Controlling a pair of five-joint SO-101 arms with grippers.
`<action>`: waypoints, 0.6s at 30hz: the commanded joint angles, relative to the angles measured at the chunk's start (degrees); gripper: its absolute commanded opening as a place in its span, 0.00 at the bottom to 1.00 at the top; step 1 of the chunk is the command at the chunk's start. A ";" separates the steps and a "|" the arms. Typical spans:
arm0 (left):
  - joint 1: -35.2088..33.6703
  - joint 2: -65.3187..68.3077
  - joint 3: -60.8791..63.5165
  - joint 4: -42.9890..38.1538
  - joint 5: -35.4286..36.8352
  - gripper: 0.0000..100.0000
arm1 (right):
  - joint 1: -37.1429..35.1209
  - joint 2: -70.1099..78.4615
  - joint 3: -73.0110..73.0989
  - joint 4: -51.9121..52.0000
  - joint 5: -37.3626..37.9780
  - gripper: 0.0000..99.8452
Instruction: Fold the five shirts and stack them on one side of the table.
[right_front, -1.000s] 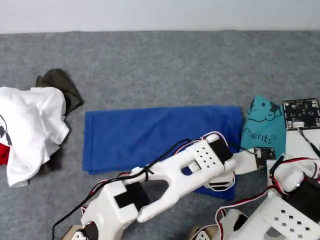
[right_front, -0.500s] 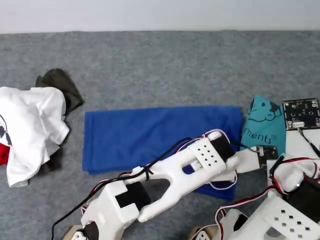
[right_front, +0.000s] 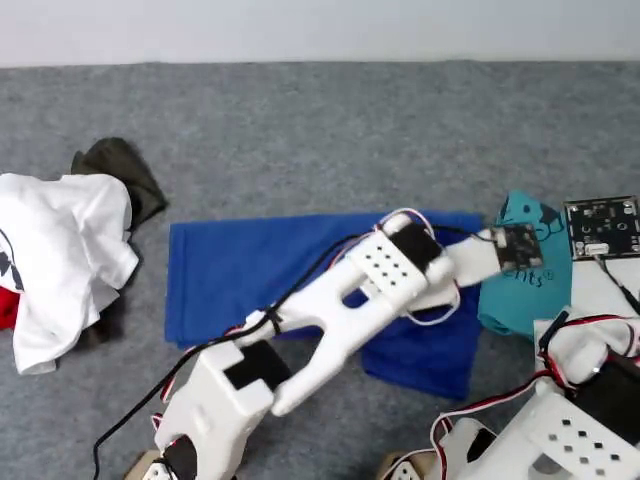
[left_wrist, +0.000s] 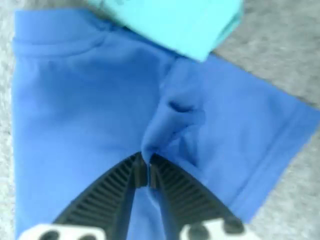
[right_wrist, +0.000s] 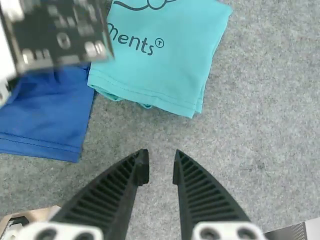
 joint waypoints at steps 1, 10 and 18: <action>-2.29 1.58 -2.68 -2.11 -3.25 0.01 | 0.66 -0.22 -0.26 2.15 -0.44 0.09; -8.00 8.26 -9.45 -1.67 -3.96 0.14 | 0.57 -0.48 2.20 2.15 -0.35 0.09; -12.22 8.70 -14.02 0.26 -5.89 0.15 | 0.57 -0.66 2.73 2.15 -0.44 0.09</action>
